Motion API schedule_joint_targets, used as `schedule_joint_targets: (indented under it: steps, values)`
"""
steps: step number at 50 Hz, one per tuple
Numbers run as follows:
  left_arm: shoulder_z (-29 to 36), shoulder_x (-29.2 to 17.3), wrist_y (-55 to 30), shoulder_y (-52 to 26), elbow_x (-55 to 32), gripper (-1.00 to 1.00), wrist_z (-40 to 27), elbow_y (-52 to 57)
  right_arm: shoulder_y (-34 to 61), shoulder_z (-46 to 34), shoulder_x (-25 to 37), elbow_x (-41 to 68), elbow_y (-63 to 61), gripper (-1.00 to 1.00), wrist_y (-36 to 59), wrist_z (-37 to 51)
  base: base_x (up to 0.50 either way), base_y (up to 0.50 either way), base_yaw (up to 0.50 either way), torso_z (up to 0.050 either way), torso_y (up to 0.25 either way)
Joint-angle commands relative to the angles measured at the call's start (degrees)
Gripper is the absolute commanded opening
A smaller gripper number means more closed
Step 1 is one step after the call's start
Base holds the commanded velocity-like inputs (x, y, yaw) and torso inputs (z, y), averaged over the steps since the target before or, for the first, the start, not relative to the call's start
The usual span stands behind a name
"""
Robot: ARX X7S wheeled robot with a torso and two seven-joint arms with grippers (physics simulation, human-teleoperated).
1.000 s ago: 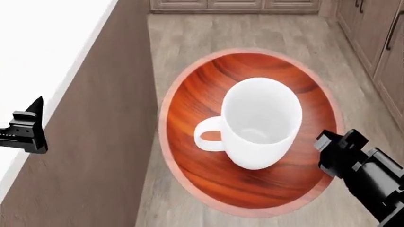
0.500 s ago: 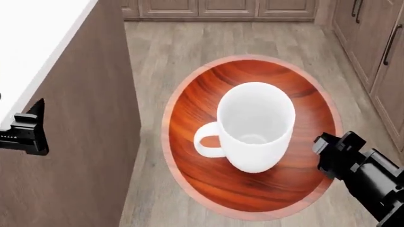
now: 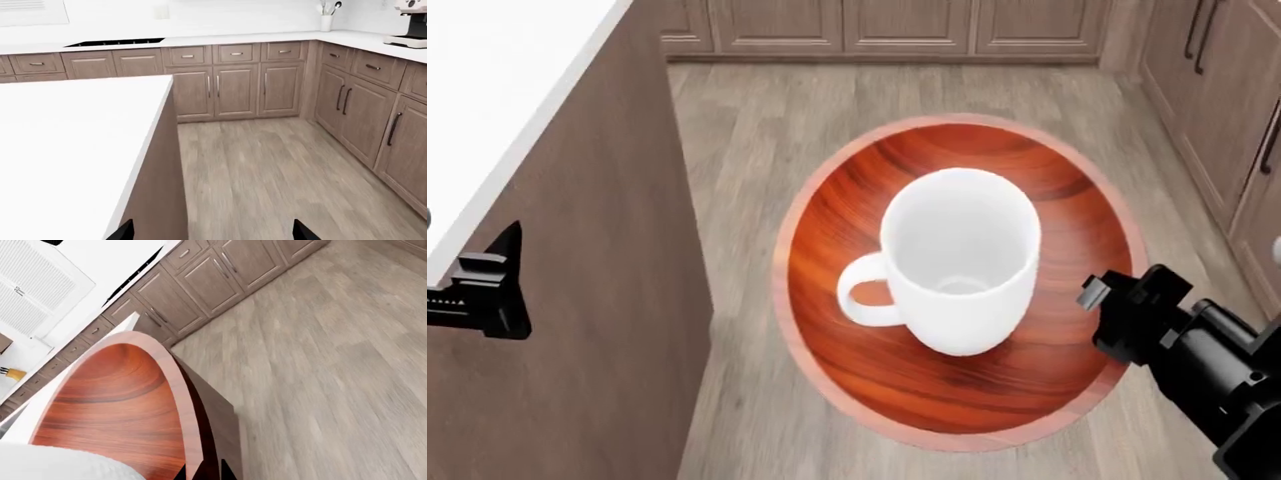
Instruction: Place the cup inside the bowl on the dining table and move the bowl to any counter.
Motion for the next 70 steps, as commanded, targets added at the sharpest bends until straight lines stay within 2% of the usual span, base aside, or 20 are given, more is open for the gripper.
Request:
schedule_joint_targets:
  steps: [1, 70]
  values:
    - [-0.2, 0.4, 1.7, 0.0, 0.0, 1.0, 0.1, -0.2, 0.5, 1.1, -0.7, -0.2, 0.3, -1.0, -1.3, -1.6, 0.5, 0.0, 0.0, 0.0, 0.0]
    - [1.2, 0.5, 2.2, -0.3, -1.0, 1.0, -0.9, -0.8, -0.7, 1.6, -0.4, 0.8, -0.6, -1.0, -2.0, -2.0, 0.5, 0.0, 0.0, 0.0, 0.002]
